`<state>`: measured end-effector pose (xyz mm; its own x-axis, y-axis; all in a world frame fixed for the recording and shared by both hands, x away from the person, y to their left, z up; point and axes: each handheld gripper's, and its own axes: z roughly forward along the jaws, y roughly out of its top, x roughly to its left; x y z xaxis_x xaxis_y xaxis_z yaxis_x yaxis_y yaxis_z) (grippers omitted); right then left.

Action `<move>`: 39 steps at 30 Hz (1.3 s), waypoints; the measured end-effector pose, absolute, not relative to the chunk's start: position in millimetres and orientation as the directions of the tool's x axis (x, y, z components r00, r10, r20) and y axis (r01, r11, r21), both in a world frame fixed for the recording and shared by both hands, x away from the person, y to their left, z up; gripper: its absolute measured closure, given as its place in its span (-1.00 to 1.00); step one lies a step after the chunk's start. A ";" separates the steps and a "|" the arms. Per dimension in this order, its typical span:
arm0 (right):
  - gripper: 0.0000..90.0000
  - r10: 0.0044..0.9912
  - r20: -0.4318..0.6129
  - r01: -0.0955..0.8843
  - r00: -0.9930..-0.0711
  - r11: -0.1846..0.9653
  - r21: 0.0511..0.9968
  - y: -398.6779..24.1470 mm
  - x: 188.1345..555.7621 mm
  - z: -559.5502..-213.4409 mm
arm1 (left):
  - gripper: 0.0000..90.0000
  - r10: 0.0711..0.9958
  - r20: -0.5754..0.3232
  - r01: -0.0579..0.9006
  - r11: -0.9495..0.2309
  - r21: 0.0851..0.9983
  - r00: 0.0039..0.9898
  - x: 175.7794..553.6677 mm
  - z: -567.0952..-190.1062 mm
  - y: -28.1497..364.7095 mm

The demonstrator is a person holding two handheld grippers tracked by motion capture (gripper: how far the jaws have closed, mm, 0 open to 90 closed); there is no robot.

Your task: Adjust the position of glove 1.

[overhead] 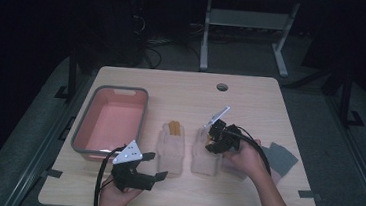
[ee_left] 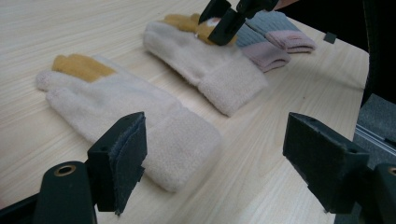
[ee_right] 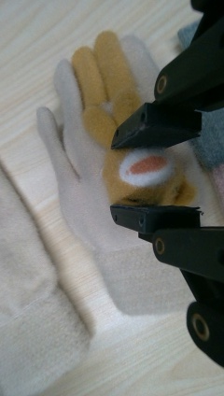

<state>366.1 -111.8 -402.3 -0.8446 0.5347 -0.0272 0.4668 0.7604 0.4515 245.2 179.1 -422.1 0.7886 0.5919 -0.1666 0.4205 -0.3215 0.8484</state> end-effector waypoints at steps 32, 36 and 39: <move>0.39 0.403 -0.066 0.312 -0.913 0.792 0.525 -50.9 360.8 -350.7 | -0.52 0.604 -0.167 0.420 -0.304 0.855 0.779 242.8 -420.1 183.0; 0.39 0.376 -0.064 0.290 -0.924 0.803 0.521 -35.6 362.9 -353.8 | -0.52 0.607 -0.171 0.422 -0.298 0.856 0.776 242.0 -419.8 183.5; 0.39 0.362 -0.058 0.283 -0.930 0.810 0.514 -26.6 365.3 -358.3 | -0.52 0.607 -0.167 0.419 -0.301 0.857 0.777 242.1 -419.6 184.0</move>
<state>365.3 -26.6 -358.3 -0.9304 0.3619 -0.0581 0.2828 0.8095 0.5145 242.1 184.0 -419.6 0.7772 0.6066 -0.1672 0.4192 -0.3011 0.8565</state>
